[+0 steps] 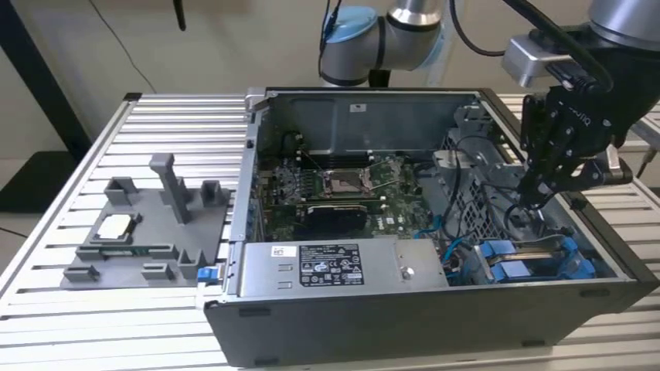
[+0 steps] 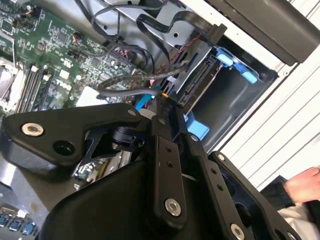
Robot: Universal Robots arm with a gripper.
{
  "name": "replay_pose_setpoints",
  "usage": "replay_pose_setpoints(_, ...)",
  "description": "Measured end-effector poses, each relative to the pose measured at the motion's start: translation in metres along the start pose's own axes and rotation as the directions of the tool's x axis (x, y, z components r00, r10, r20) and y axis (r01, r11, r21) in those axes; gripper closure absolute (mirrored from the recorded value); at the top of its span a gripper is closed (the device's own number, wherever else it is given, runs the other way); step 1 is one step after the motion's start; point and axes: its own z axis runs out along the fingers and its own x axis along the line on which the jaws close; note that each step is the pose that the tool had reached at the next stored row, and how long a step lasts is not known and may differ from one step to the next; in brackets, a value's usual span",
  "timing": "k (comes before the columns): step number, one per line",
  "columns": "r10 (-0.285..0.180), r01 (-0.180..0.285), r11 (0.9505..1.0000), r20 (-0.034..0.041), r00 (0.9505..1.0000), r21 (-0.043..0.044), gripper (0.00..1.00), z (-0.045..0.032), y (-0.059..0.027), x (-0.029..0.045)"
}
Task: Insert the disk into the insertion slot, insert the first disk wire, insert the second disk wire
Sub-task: 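Insert the first disk wire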
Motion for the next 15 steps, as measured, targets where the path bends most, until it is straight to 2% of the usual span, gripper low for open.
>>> replay_pose_setpoints(7,0.034,-0.034,0.9994,-0.0022,0.9994,0.0011,0.81,0.0033,0.0000,0.0017)
replay_pose_setpoints(15,0.050,-0.050,0.9987,-0.0030,0.9987,0.0016,0.81,0.0068,-0.0018,0.0067)
